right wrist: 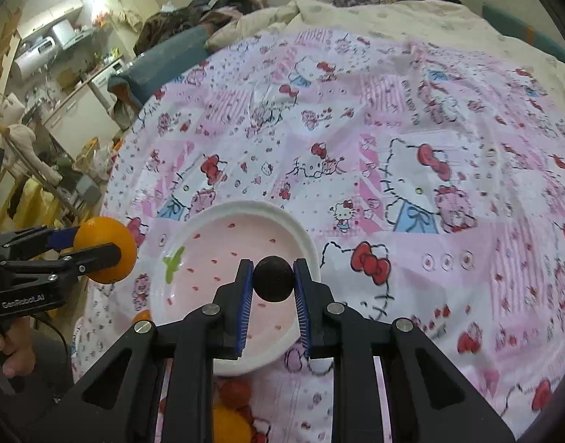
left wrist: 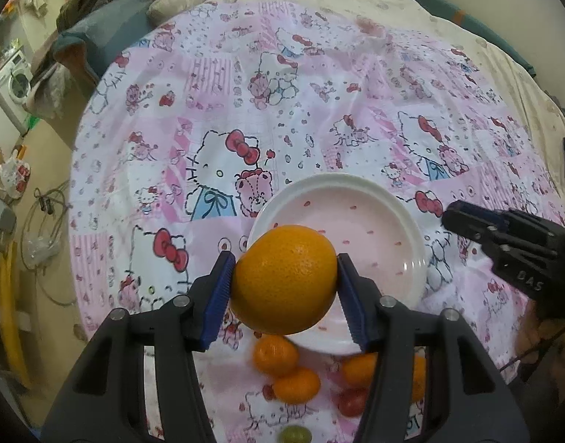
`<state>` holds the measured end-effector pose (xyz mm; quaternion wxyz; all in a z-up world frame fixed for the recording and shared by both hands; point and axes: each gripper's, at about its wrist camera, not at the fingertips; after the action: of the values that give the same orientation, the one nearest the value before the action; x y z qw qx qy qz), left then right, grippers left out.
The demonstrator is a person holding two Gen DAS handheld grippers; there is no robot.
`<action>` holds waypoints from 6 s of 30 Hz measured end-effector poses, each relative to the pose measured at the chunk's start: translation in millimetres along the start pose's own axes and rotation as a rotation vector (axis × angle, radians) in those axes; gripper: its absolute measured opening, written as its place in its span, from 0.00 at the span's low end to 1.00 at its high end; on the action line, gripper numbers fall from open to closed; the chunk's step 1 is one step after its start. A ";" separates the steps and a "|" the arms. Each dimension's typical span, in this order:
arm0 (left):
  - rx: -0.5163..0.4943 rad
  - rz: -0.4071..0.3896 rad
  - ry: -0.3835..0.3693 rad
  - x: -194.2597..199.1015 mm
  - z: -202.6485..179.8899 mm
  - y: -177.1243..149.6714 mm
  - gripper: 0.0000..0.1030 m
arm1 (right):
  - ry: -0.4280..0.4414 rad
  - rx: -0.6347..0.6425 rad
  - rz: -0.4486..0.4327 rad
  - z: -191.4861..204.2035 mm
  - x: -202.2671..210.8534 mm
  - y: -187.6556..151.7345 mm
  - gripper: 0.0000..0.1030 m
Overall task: Organize fruits
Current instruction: 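Lower the plum onto the plate and open the right gripper while the left carries the orange, then lower the orange onto the plate and open the left gripper, then grasp the big orange with the right gripper while the left grasps a mandarin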
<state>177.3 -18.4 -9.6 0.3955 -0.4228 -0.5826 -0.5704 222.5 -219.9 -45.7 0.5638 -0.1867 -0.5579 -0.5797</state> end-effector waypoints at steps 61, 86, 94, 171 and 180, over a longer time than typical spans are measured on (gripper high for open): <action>0.002 0.072 -0.039 -103.0 -27.1 46.0 0.53 | -0.003 -0.301 -0.078 -40.0 49.1 -34.6 0.82; 0.090 -0.096 -0.001 0.0 4.5 -0.9 0.85 | 0.007 -0.244 -0.109 -11.5 72.6 -36.5 0.82; 0.129 -0.099 -0.015 33.1 17.1 -41.2 0.85 | -0.002 -0.190 -0.103 10.1 81.6 -52.5 0.82; 0.142 0.291 -0.002 -71.6 -13.6 -101.9 0.39 | 0.082 -0.263 0.084 13.8 35.7 -109.8 0.61; 0.128 0.272 -0.028 -58.6 -11.6 -107.4 0.37 | 0.081 -0.240 0.082 19.3 34.1 -107.4 0.61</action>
<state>94.9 -31.5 -99.9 0.4873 -0.4796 -0.5605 -0.4672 111.9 -246.3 -57.9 0.5829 -0.2519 -0.4532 -0.6256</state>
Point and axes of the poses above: each gripper's, at about its wrist camera, not at the fingertips, and x roughly against the way its jaws point, z to its left, y to its top, and after that the axes turned 7 degrees about z, right-handed
